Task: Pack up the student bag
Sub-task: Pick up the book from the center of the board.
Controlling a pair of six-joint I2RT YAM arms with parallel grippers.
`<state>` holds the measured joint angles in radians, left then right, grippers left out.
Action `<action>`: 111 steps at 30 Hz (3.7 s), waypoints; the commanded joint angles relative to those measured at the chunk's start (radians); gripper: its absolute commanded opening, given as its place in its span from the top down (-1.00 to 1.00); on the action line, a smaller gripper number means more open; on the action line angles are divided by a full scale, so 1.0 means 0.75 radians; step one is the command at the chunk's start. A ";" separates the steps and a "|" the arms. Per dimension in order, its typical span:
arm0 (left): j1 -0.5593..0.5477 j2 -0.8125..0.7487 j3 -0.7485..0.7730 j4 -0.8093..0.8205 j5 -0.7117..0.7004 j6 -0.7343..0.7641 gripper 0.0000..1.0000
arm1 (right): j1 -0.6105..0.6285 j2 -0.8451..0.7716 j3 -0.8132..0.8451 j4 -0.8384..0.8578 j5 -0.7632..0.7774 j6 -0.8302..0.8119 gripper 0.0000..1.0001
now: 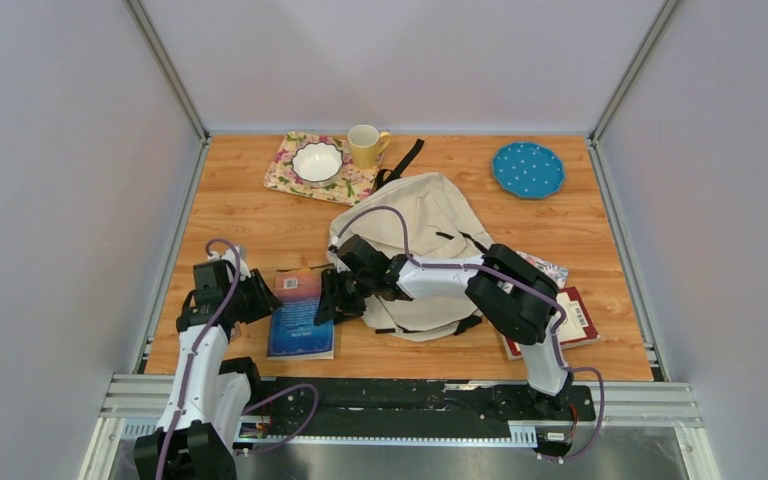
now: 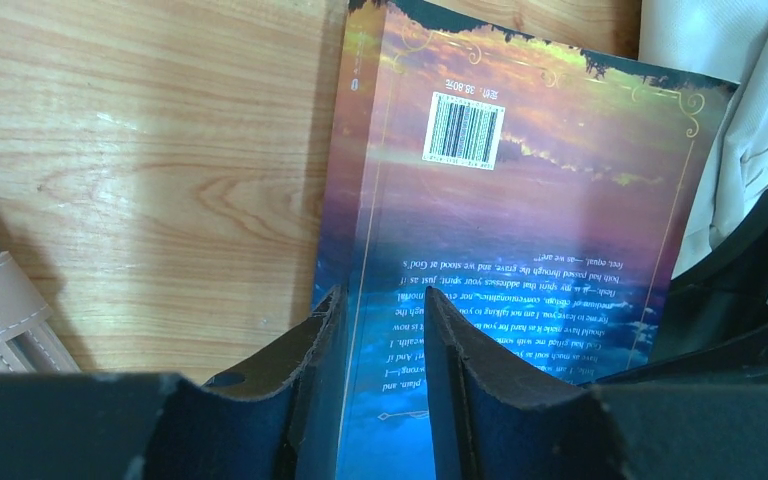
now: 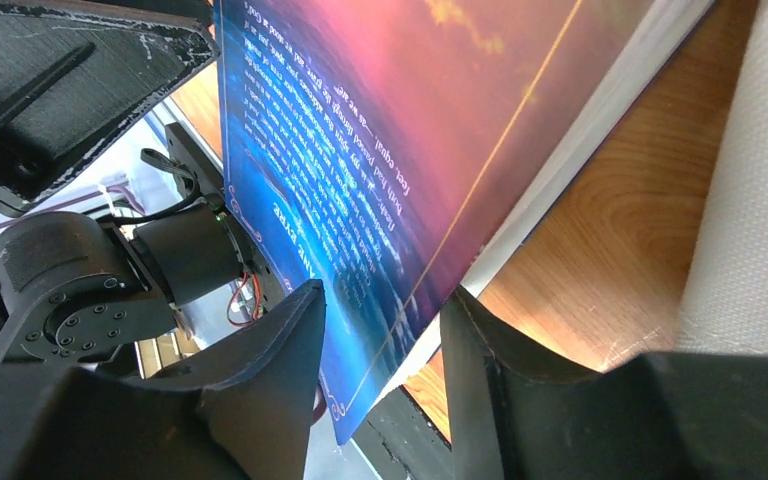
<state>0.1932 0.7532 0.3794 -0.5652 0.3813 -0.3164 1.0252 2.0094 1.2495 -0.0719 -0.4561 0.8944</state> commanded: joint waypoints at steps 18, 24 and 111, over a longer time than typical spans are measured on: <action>-0.018 -0.264 0.020 -0.065 -0.127 -0.151 -0.68 | 0.038 -0.051 0.144 0.082 -0.010 -0.021 1.00; -0.018 -0.362 0.055 -0.110 -0.198 -0.167 -0.68 | 0.026 -0.139 0.081 0.133 -0.022 -0.027 1.00; -0.084 -0.072 0.187 0.999 1.063 -0.889 1.00 | -0.326 -0.812 -0.537 0.628 -0.368 0.031 0.29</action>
<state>0.1379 0.7273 0.4534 0.1501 1.1446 -0.9833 0.8192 1.4212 0.7334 0.4839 -0.7826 1.0077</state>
